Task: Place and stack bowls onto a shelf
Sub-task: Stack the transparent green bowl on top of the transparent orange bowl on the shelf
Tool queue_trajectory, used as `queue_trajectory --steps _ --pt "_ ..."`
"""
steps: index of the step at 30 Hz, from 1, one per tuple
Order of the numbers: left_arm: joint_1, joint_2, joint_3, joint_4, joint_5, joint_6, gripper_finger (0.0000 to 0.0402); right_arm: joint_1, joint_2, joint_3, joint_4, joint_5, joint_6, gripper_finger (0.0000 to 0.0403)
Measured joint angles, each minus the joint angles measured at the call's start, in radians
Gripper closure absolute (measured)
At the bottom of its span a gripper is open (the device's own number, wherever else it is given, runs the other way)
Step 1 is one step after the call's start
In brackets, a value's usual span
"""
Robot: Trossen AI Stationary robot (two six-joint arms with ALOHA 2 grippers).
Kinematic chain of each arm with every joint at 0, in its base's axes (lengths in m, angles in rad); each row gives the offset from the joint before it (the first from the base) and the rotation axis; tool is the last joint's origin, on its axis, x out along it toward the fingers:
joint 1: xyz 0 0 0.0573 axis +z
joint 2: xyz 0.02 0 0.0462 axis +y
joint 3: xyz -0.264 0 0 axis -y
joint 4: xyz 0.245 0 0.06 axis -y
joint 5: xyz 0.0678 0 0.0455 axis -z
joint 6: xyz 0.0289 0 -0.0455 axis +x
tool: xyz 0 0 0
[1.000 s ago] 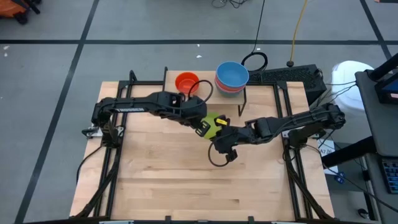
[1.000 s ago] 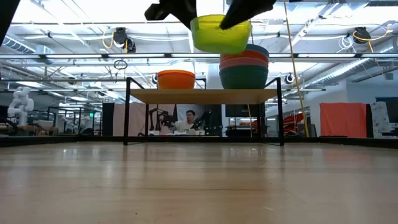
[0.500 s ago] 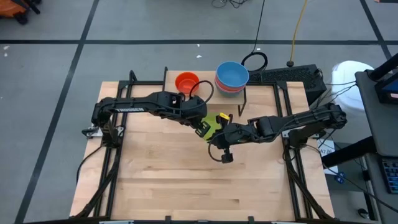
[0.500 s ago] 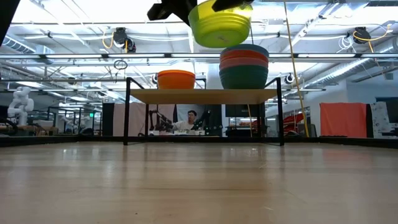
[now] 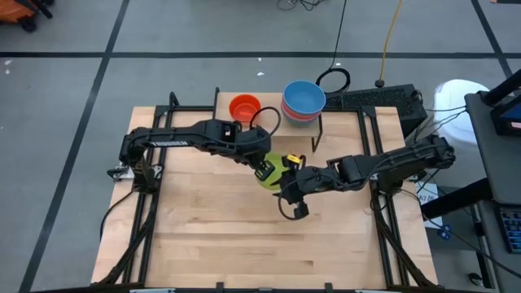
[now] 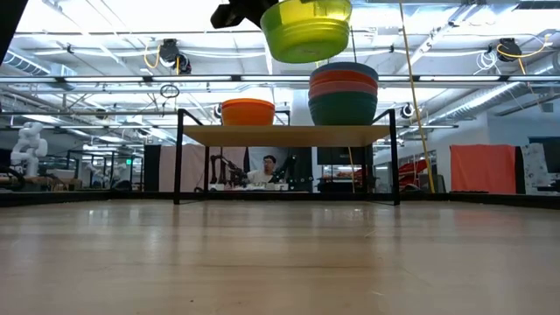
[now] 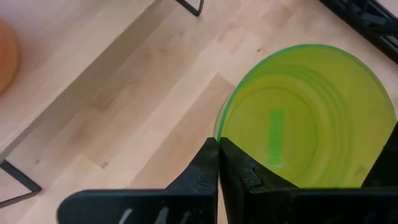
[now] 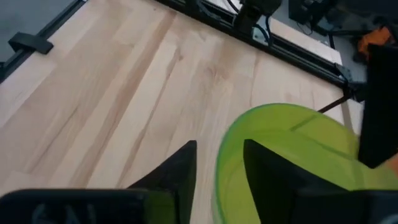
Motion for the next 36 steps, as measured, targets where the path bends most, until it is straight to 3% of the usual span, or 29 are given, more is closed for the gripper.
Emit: queue_trajectory --steps 8,18,25,36 --pt "0.000 -0.014 0.000 -0.014 0.018 0.030 0.0401 -0.001 -0.050 0.000 -0.005 0.001 0.000 0.0267" --pt "0.032 -0.050 0.000 -0.034 -0.008 0.087 0.0401 0.000 -0.251 0.000 -0.007 0.001 0.007 0.0268" --pt "0.161 -0.076 0.000 -0.099 -0.029 0.124 0.0401 0.000 -0.371 0.000 -0.007 0.002 0.024 0.0268" --pt "0.465 -0.089 0.001 -0.097 -0.010 0.246 0.0401 0.000 -0.416 0.000 -0.026 0.002 0.023 0.0268"
